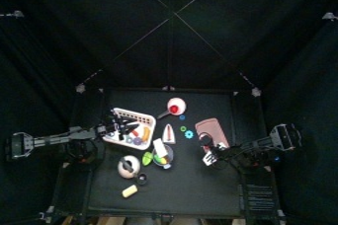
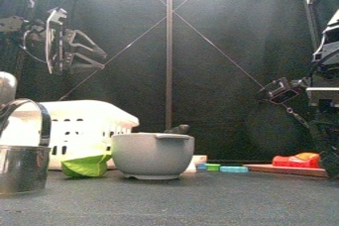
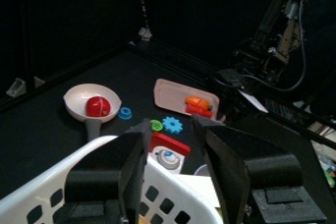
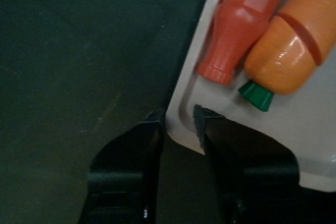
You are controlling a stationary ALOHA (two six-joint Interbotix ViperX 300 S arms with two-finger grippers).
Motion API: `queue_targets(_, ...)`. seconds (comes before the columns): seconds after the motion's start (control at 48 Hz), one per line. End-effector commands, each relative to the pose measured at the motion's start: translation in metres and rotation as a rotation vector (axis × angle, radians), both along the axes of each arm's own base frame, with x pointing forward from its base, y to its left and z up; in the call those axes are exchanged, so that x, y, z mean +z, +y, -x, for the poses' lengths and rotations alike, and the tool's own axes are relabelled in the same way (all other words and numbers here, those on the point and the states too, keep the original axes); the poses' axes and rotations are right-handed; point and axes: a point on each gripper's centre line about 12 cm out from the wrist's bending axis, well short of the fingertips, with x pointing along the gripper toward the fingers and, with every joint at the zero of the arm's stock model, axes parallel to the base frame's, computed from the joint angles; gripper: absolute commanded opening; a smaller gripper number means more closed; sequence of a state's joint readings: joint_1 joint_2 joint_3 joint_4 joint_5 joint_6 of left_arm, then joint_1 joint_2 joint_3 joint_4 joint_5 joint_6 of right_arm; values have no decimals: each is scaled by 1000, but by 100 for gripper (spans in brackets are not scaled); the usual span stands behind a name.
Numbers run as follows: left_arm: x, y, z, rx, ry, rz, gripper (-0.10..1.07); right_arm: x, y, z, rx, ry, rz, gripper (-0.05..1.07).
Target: Push plate upwards
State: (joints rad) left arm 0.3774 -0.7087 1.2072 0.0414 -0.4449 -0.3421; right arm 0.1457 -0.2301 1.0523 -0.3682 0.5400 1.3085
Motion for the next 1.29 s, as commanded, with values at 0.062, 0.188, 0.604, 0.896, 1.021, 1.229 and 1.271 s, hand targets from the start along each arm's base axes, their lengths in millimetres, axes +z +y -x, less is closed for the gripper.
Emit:
queue_targets(0.062, 5, 2, -2, 4, -15, -9, 79, 7, 6, -10, -11, -51, -36, 66)
queue_targets(0.188, 5, 2, -2, 4, -12, -8, 79, 12, 9, -18, -18, -87, -62, 66)
queue_targets(0.604, 4, 2, -1, 4, -9, -5, 79, 29, 33, -49, -113, -199, -232, 66)
queue_targets(0.896, 4, 1, 0, 4, -11, -6, 79, 15, 49, -68, -107, -159, -252, 65)
queue_targets(1.021, 4, 1, 1, 4, -12, -7, 79, 12, 63, -85, -84, -150, -259, 65)
queue_targets(1.229, 6, -1, 4, 3, -24, -11, 79, 12, 84, -117, -53, -160, -268, 65)
queue_targets(1.271, 6, -1, 5, 5, -27, -12, 79, 11, 88, -122, -50, -157, -270, 65)
